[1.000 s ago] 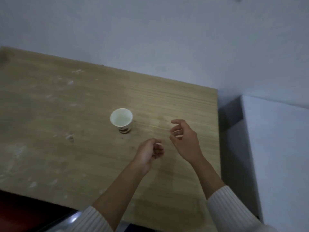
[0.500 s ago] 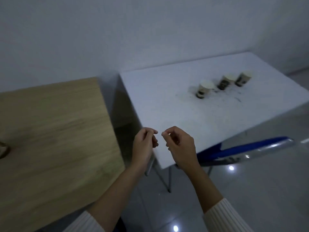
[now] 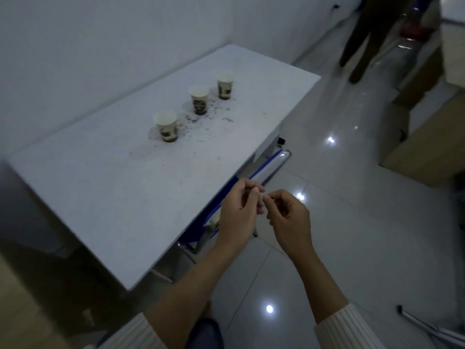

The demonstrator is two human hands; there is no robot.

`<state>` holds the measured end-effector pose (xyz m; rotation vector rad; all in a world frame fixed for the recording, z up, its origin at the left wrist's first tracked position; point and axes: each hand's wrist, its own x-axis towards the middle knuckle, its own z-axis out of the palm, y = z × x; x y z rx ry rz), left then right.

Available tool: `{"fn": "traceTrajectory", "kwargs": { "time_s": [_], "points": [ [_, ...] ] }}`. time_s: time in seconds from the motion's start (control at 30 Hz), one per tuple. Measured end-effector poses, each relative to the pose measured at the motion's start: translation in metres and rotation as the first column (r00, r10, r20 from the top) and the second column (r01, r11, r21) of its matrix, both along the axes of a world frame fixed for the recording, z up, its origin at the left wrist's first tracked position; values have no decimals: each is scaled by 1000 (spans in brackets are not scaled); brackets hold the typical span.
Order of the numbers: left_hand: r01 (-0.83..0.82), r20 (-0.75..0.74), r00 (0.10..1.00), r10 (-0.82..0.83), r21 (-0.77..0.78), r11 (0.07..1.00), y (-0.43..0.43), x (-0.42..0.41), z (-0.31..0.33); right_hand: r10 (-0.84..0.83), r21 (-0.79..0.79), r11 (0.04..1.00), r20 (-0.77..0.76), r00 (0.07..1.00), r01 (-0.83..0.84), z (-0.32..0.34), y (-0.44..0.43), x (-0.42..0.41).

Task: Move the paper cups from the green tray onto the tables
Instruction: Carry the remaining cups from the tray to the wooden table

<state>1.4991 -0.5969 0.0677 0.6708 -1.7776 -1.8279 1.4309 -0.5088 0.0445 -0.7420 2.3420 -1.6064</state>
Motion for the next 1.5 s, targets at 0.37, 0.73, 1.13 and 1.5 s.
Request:
{"fn": "traceTrajectory", "kwargs": {
  "time_s": [0.37,0.73,1.13,1.5],
  "points": [
    [370,100,918,-383,129,920,45,-204,-10,-421,27,907,47,906,420,-5,67,-163],
    [530,243,779,-579,240,814,141,-396,-43,-671,57,741,91,736,669,-17,182,-323],
    [626,297,685,-665,226,747,268,-645,-36,-695,87,719,89,713,690,-11,328,-548],
    [717,291,603,-742,208,665,355,-888,-29,-765,47,643,84,638,764,-10,408,-771]
  ]
}}
